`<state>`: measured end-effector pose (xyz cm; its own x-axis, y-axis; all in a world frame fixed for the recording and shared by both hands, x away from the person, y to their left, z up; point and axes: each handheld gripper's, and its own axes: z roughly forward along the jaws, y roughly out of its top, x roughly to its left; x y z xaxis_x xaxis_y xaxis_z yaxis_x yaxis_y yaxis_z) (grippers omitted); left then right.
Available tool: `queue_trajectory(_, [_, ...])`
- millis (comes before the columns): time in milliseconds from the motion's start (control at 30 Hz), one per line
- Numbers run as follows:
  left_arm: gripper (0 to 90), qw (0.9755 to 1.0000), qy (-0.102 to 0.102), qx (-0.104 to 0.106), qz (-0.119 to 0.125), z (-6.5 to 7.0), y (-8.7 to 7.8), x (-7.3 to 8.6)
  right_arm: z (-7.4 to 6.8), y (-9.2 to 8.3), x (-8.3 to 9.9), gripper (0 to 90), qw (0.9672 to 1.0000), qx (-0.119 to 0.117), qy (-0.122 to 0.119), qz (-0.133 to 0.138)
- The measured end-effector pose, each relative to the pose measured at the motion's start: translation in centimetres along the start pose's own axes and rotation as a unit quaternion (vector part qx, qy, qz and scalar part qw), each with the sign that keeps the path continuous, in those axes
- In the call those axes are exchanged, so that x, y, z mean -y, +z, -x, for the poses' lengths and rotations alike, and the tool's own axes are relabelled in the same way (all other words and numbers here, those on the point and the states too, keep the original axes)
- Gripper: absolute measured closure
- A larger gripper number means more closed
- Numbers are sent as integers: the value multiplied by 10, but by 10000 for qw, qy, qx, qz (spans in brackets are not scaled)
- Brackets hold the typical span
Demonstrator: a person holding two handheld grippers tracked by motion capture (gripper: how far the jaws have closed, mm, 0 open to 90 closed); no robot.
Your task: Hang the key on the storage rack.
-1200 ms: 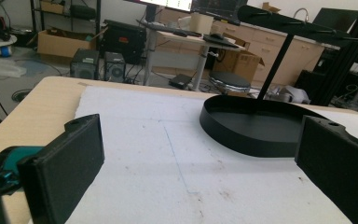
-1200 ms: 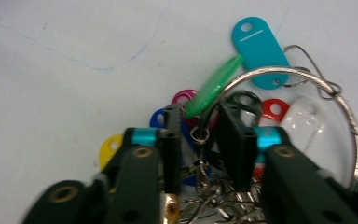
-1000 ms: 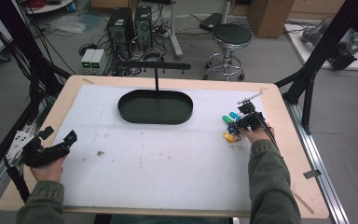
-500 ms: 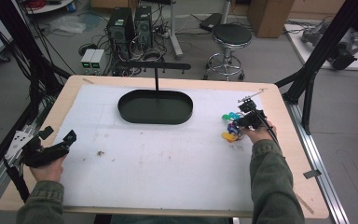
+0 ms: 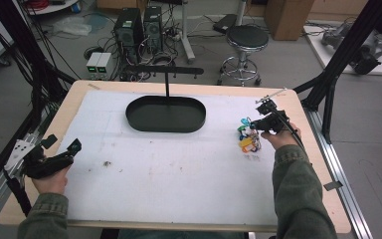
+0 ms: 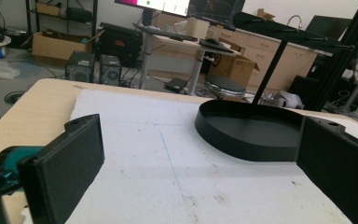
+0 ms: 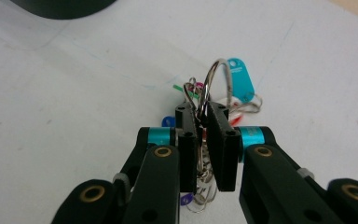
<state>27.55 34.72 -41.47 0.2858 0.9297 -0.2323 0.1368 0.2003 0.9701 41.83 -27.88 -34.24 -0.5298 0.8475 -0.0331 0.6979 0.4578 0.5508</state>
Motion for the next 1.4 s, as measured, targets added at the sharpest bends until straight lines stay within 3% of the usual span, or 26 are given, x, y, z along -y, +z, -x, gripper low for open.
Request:
queue_trajectory(133, [17, 10000, -44, -4, 31, 0, 0, 0, -6, -14, -7, 829, 9997, -88, -195, 85])
queue_trajectory(500, [17, 10000, -75, -19, 1, -1, 0, 0, -11, -37, -20, 831, 9983, -289, -320, 392])
queue_trajectory(767, [17, 9999, -102, 38, 46, -1, 0, 0, -21, -54, -32, 832, 9953, -527, -426, 692])
queue_trajectory(867, [17, 9999, -98, 24, 29, -2, 0, 0, -24, -57, -37, 832, 9937, -681, -495, 740])
queue_trajectory(1400, [17, 9999, -114, 19, 8, -2, 3, 1, -48, -61, -62, 833, 9866, -1012, -849, 962])
